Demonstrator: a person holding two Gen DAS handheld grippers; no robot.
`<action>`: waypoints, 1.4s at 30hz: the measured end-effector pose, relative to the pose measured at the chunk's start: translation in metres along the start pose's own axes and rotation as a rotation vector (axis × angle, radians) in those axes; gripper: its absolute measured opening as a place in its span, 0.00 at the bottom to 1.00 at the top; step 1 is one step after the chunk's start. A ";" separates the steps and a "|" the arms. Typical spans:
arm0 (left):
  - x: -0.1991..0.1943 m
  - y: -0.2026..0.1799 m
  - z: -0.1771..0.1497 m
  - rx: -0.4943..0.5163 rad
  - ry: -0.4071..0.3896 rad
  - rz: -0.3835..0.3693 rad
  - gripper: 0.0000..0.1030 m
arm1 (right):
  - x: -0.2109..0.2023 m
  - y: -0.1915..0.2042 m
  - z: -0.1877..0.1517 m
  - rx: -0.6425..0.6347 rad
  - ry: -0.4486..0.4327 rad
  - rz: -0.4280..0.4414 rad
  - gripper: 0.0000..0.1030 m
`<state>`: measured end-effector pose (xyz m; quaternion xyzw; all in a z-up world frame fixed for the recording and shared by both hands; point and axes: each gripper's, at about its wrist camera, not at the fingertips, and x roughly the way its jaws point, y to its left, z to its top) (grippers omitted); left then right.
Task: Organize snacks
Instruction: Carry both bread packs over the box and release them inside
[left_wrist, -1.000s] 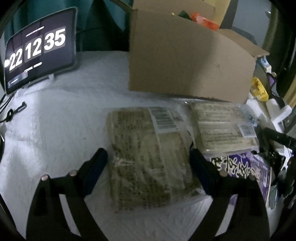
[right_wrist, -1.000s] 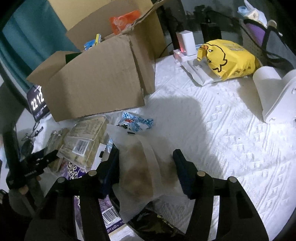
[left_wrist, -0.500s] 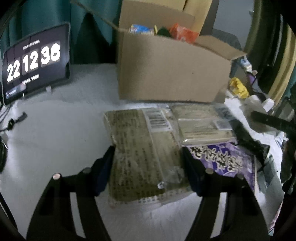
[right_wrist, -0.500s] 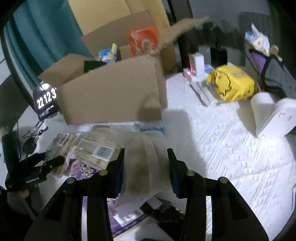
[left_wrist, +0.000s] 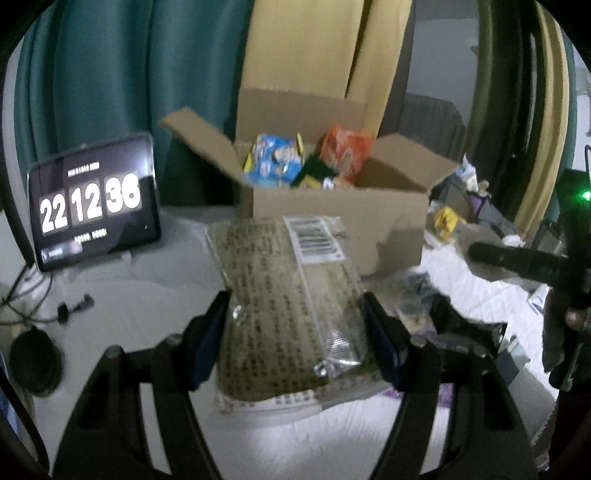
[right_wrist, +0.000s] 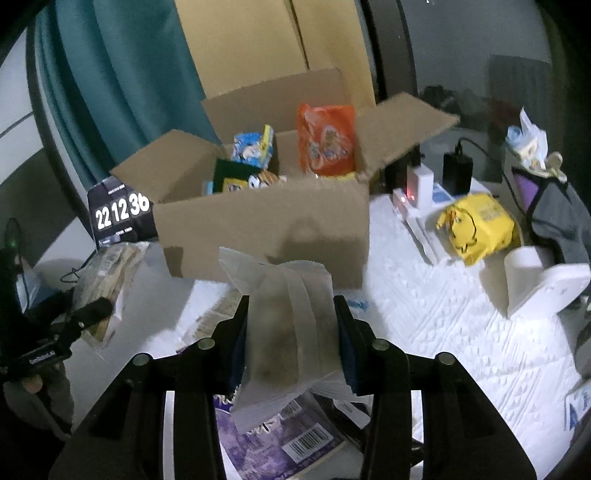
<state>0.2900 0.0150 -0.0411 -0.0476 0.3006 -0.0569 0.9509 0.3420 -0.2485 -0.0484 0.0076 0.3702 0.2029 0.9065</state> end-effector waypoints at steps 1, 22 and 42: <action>-0.002 0.000 0.004 0.003 -0.011 0.001 0.69 | -0.001 0.002 0.003 -0.004 -0.005 0.000 0.43; 0.005 0.001 0.080 0.075 -0.160 0.001 0.69 | 0.005 0.028 0.079 -0.098 -0.117 0.024 0.43; 0.088 -0.020 0.146 0.139 -0.179 -0.050 0.69 | 0.074 0.003 0.158 -0.124 -0.159 -0.030 0.43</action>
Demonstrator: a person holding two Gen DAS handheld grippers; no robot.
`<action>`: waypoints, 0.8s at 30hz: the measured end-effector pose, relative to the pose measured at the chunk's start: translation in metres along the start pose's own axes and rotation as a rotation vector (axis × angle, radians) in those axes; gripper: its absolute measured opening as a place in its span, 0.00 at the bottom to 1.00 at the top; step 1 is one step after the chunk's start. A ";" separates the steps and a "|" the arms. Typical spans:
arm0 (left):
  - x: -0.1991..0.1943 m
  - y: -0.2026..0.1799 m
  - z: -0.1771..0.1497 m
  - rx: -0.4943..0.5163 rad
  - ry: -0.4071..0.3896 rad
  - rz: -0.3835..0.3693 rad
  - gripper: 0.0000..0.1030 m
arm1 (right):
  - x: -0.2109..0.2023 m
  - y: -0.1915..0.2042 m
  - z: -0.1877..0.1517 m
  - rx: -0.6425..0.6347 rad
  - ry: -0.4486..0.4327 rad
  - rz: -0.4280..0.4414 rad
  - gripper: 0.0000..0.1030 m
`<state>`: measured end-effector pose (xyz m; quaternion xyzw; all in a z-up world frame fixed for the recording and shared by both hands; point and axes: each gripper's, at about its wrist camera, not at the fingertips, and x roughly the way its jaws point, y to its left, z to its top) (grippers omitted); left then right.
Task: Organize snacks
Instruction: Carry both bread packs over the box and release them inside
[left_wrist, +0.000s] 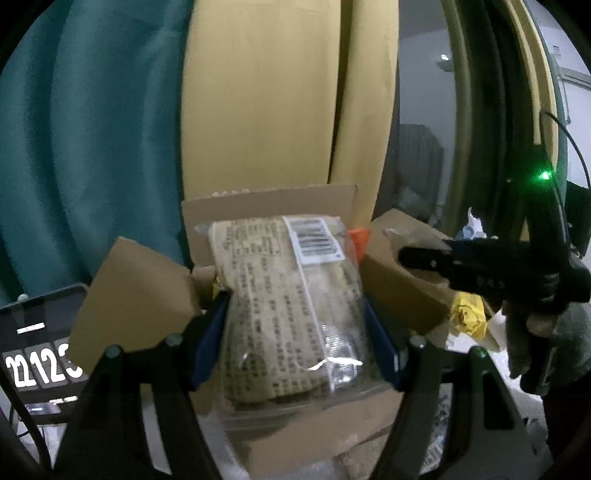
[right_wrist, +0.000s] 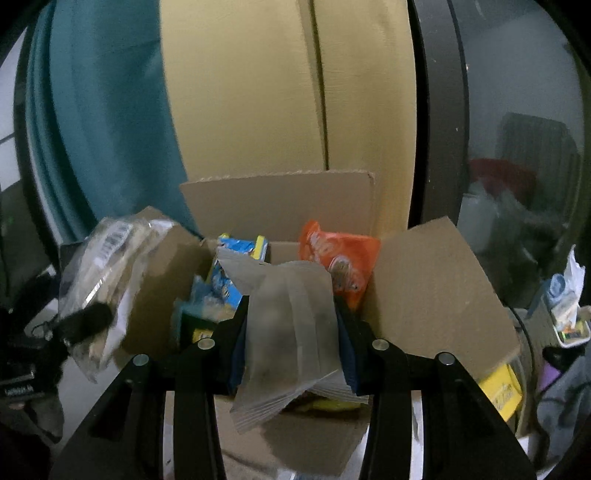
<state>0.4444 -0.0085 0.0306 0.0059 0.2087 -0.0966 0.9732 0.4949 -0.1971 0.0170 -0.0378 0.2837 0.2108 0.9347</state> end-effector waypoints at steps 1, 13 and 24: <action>0.005 -0.001 0.001 0.003 0.002 0.000 0.69 | 0.004 -0.002 0.002 0.004 -0.003 -0.005 0.43; 0.060 -0.004 0.018 0.017 0.032 -0.015 0.69 | 0.050 -0.020 0.024 0.032 -0.008 -0.034 0.43; 0.102 -0.025 0.021 0.050 0.105 -0.038 0.69 | 0.030 -0.042 0.039 0.041 -0.047 -0.096 0.59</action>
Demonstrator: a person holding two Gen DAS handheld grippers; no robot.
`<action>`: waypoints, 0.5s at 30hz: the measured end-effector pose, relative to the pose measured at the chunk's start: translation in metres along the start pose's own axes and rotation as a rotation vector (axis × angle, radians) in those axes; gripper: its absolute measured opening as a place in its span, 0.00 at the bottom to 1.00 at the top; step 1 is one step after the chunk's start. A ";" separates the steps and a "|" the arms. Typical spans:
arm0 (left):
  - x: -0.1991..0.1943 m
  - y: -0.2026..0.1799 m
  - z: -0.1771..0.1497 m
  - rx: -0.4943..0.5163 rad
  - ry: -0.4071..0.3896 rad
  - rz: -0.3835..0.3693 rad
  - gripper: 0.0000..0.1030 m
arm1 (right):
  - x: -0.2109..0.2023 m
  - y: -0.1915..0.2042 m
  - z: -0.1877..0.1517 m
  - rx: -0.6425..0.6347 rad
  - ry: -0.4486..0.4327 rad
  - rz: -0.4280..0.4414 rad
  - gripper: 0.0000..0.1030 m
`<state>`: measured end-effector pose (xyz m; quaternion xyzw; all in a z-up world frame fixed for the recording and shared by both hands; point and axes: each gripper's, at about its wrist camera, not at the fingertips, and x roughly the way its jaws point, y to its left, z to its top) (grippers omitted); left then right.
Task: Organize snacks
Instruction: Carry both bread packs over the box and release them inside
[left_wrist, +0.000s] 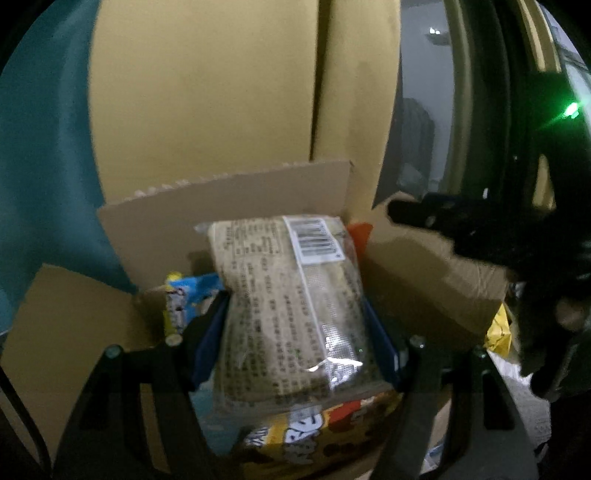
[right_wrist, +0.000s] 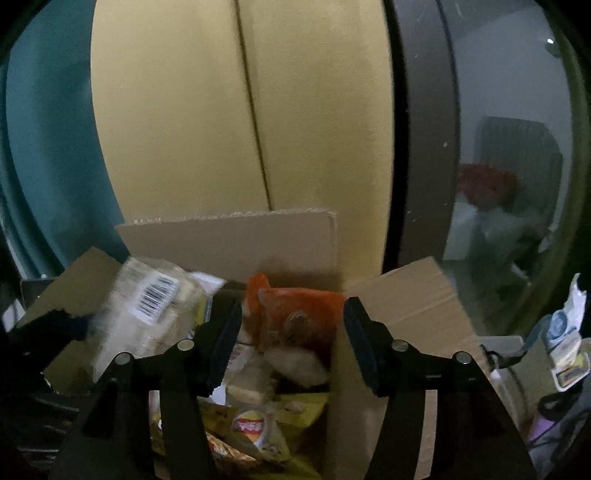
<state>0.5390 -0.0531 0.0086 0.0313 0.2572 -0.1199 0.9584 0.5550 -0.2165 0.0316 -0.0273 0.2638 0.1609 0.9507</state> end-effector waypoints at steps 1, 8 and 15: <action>0.005 -0.002 -0.001 -0.002 0.011 -0.007 0.69 | -0.005 -0.003 0.000 0.001 -0.005 -0.005 0.59; 0.021 -0.013 0.006 -0.036 0.060 -0.031 0.80 | -0.025 -0.018 0.000 0.010 -0.017 -0.022 0.59; -0.010 -0.026 0.010 -0.035 0.014 -0.010 0.83 | -0.044 -0.016 -0.009 0.014 -0.016 -0.033 0.59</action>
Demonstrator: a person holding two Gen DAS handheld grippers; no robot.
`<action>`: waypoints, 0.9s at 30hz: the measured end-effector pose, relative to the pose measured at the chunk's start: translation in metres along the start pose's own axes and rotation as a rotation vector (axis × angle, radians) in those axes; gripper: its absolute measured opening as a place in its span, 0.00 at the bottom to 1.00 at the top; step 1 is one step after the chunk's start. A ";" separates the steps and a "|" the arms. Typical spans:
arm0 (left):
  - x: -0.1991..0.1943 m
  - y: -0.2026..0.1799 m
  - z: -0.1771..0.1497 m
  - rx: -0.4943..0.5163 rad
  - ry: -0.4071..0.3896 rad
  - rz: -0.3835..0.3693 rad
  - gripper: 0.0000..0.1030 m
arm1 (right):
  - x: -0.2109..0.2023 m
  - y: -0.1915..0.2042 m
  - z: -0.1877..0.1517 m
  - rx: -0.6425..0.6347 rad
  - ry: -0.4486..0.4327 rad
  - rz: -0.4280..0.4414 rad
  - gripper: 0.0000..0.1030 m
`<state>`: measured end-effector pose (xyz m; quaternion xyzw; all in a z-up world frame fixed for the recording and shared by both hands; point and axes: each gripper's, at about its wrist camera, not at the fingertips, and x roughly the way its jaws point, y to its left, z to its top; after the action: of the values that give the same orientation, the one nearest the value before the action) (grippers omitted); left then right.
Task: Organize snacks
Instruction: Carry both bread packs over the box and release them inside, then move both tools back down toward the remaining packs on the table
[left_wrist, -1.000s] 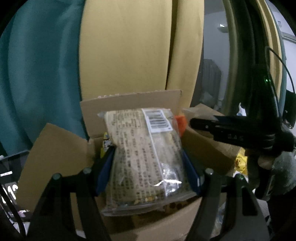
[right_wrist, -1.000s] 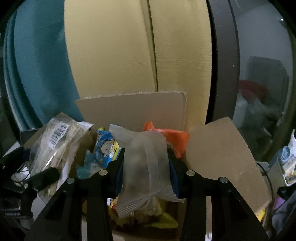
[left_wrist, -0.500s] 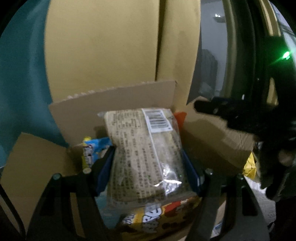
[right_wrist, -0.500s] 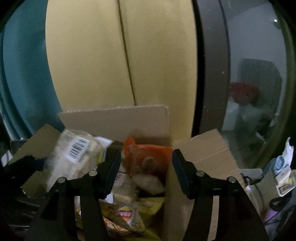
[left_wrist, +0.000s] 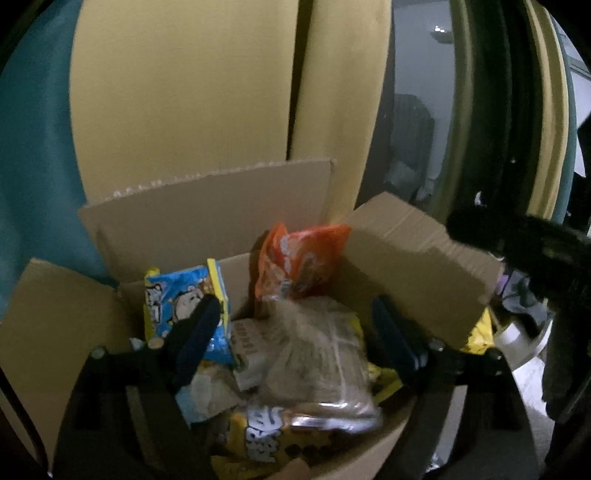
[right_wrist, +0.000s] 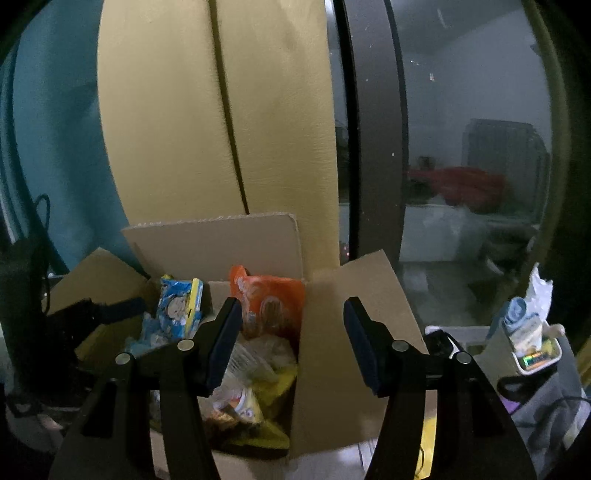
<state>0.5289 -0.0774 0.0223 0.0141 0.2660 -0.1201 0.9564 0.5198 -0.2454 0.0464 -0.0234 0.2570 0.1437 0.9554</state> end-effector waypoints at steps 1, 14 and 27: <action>-0.004 0.001 0.001 0.001 -0.006 0.002 0.83 | -0.004 0.001 -0.002 -0.001 0.001 -0.002 0.59; -0.091 -0.016 -0.011 -0.006 -0.083 -0.021 0.83 | -0.069 0.019 -0.036 0.014 0.017 0.006 0.59; -0.165 -0.026 -0.040 -0.035 -0.134 -0.033 0.83 | -0.130 0.040 -0.064 0.011 0.009 -0.002 0.59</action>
<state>0.3657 -0.0624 0.0729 -0.0152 0.2038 -0.1320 0.9700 0.3696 -0.2493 0.0572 -0.0193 0.2620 0.1413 0.9545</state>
